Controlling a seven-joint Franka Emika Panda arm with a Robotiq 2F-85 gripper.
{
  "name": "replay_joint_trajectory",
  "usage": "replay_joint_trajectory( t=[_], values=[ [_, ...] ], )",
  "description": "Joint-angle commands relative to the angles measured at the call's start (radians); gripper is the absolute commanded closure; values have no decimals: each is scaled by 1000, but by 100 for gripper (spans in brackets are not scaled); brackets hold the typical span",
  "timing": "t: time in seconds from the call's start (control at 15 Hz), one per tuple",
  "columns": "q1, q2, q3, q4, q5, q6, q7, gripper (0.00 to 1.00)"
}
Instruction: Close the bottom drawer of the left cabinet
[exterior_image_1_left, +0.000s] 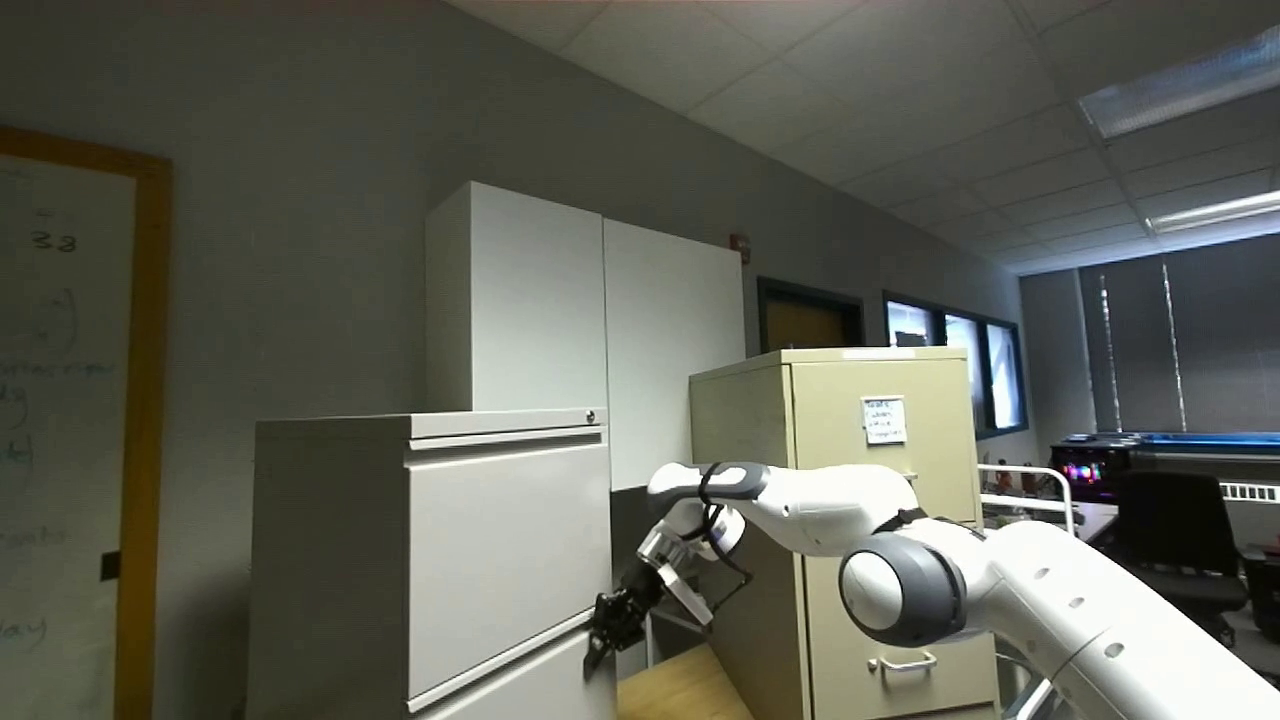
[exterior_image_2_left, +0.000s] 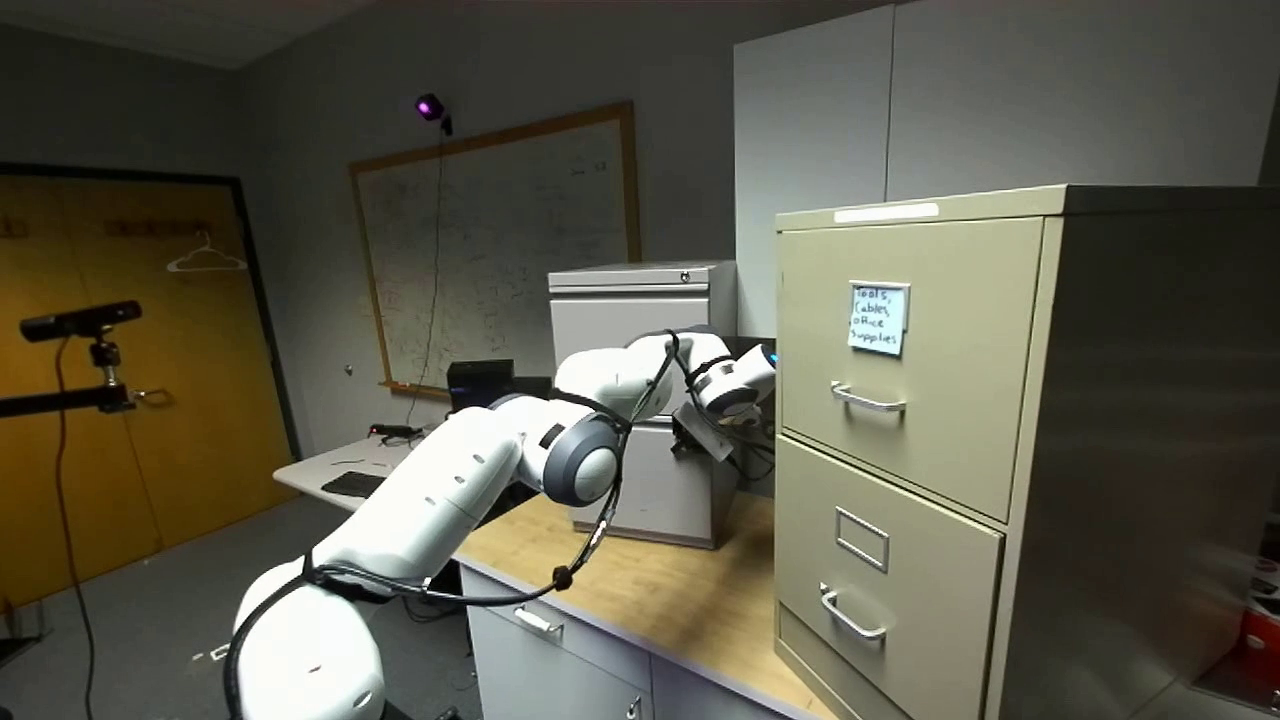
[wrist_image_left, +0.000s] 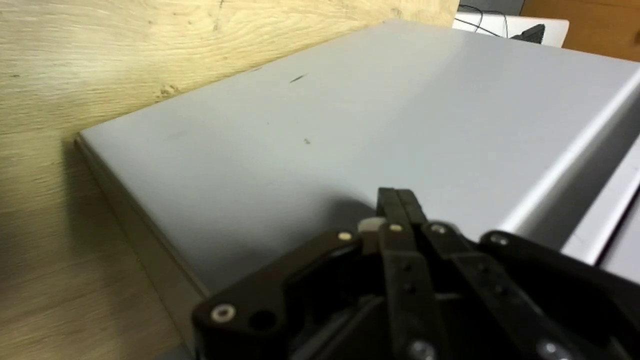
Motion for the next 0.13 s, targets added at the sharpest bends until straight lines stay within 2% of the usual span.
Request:
replay_joint_trajectory(
  t=[0.0, 0.07],
  values=[
    [21, 78, 29, 154, 4, -19, 55, 100],
    [28, 74, 16, 153, 2, -30, 52, 100]
  ],
)
